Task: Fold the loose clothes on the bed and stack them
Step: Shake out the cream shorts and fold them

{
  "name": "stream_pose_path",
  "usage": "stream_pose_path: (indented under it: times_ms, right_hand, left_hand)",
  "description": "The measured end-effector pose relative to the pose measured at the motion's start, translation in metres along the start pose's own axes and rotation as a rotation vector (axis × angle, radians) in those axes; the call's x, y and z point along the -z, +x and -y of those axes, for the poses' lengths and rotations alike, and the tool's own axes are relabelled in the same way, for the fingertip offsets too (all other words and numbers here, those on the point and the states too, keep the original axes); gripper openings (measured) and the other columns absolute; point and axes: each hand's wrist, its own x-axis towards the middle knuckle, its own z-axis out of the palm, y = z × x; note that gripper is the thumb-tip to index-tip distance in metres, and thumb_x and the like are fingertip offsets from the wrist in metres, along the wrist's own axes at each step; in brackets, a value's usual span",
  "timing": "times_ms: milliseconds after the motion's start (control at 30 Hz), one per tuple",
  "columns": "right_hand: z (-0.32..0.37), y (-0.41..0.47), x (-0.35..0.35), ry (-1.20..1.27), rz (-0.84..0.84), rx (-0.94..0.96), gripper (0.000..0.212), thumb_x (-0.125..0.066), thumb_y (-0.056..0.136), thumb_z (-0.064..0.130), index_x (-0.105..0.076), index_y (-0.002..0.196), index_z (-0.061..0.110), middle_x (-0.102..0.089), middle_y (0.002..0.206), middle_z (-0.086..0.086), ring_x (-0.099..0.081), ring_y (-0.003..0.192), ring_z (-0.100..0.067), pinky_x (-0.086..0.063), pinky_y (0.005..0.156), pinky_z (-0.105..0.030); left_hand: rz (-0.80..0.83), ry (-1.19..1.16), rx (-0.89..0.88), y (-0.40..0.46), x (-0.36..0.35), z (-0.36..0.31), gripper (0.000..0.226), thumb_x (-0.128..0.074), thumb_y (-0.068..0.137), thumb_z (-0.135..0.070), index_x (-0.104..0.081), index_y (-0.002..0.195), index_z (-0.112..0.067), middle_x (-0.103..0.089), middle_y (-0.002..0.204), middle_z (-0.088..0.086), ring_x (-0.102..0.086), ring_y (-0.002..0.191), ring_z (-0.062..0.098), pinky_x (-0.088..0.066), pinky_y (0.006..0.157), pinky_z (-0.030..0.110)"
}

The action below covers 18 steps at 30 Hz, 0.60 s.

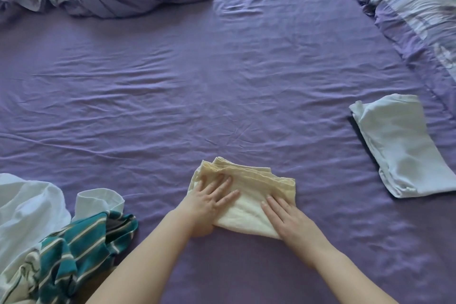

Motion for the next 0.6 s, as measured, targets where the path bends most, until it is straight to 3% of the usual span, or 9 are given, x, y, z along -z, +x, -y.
stream_pose_path:
  times_ms: [33,67,100,133,233,300,367,500,600]
  right_hand:
    - [-0.001,-0.003,0.000,0.040,0.039,0.006,0.083,-0.081,0.059,0.003,-0.047,0.135,0.007,-0.046,0.140,-0.017,-0.048,0.127,-0.028,-0.044,0.102,-0.032]
    - [-0.003,-0.007,-0.006,0.067,0.106,0.022,0.084,-0.064,0.076,0.002,-0.022,0.147,0.012,-0.018,0.155,-0.015,-0.022,0.142,-0.029,-0.024,0.115,-0.034]
    - [-0.003,-0.010,-0.009,0.108,0.200,0.016,0.082,-0.051,0.085,0.008,-0.003,0.150,0.022,0.006,0.158,-0.009,0.002,0.146,-0.027,-0.005,0.118,-0.035]
    - [-0.002,-0.010,-0.010,0.173,0.252,-0.005,0.078,-0.045,0.088,0.022,0.003,0.149,0.030,0.016,0.156,-0.003,0.015,0.145,-0.023,0.006,0.117,-0.036]
    - [0.006,0.000,-0.011,0.402,0.182,-0.165,0.065,-0.038,0.085,0.067,-0.025,0.144,0.042,-0.005,0.158,0.007,0.005,0.145,-0.017,0.000,0.116,-0.038]
    - [0.008,0.014,-0.004,0.406,0.010,-0.212,0.052,-0.042,0.087,0.063,-0.049,0.131,0.037,-0.032,0.150,0.006,-0.011,0.144,-0.018,-0.011,0.114,-0.039]
    - [0.006,0.032,-0.002,0.304,-0.170,-0.182,0.043,-0.053,0.088,0.050,-0.056,0.125,0.028,-0.043,0.143,0.001,-0.020,0.143,-0.024,-0.018,0.112,-0.043]
    - [-0.003,0.077,-0.004,0.215,-0.017,-0.200,0.068,-0.038,0.093,0.053,-0.008,0.149,0.029,-0.002,0.159,0.000,0.010,0.145,-0.021,0.006,0.116,-0.044]
    - [-0.012,0.103,-0.003,0.257,0.154,-0.204,0.073,-0.034,0.093,0.057,0.003,0.149,0.029,0.003,0.159,-0.003,0.003,0.146,-0.021,-0.006,0.116,-0.042]
  left_hand:
    - [0.013,0.002,0.001,-0.002,0.000,0.000,0.094,-0.050,0.085,-0.022,0.020,0.146,-0.034,0.026,0.156,0.006,0.022,0.143,0.024,0.011,0.113,0.051]
    - [0.028,-0.010,0.007,-0.003,0.000,0.000,0.095,-0.052,0.084,-0.021,0.019,0.147,-0.033,0.025,0.156,0.006,0.023,0.143,0.023,0.012,0.114,0.050]
    - [0.037,-0.040,0.018,-0.004,0.000,0.000,0.097,-0.055,0.083,-0.027,0.017,0.148,-0.034,0.026,0.155,0.006,0.024,0.142,0.022,0.012,0.114,0.050]
    - [0.036,-0.088,0.035,-0.005,-0.001,-0.002,0.099,-0.058,0.080,-0.041,0.013,0.148,-0.034,0.026,0.154,0.003,0.024,0.142,0.020,0.014,0.113,0.050]
    - [-0.023,-0.284,0.166,-0.007,0.001,-0.011,0.096,-0.043,0.071,-0.081,-0.006,0.149,-0.040,0.014,0.158,-0.002,0.020,0.144,0.021,0.017,0.114,0.051]
    - [-0.151,-0.369,0.353,-0.008,0.001,-0.024,0.078,-0.034,0.079,-0.078,-0.022,0.146,-0.041,0.001,0.160,-0.001,0.015,0.145,0.023,0.011,0.116,0.047]
    - [-0.320,-0.483,0.592,-0.011,-0.003,-0.044,0.063,-0.038,0.088,-0.064,-0.029,0.144,-0.037,0.001,0.159,0.000,0.012,0.145,0.022,0.000,0.118,0.043]
    - [-0.498,-0.935,1.008,-0.013,-0.008,-0.089,0.073,-0.061,0.085,-0.047,-0.028,0.147,-0.027,0.001,0.158,0.012,-0.002,0.145,0.030,-0.012,0.117,0.041]
    - [-0.646,-1.300,1.282,-0.012,-0.006,-0.110,0.081,-0.074,0.079,-0.033,-0.031,0.146,-0.020,-0.009,0.153,0.023,-0.018,0.139,0.034,-0.016,0.113,0.039]
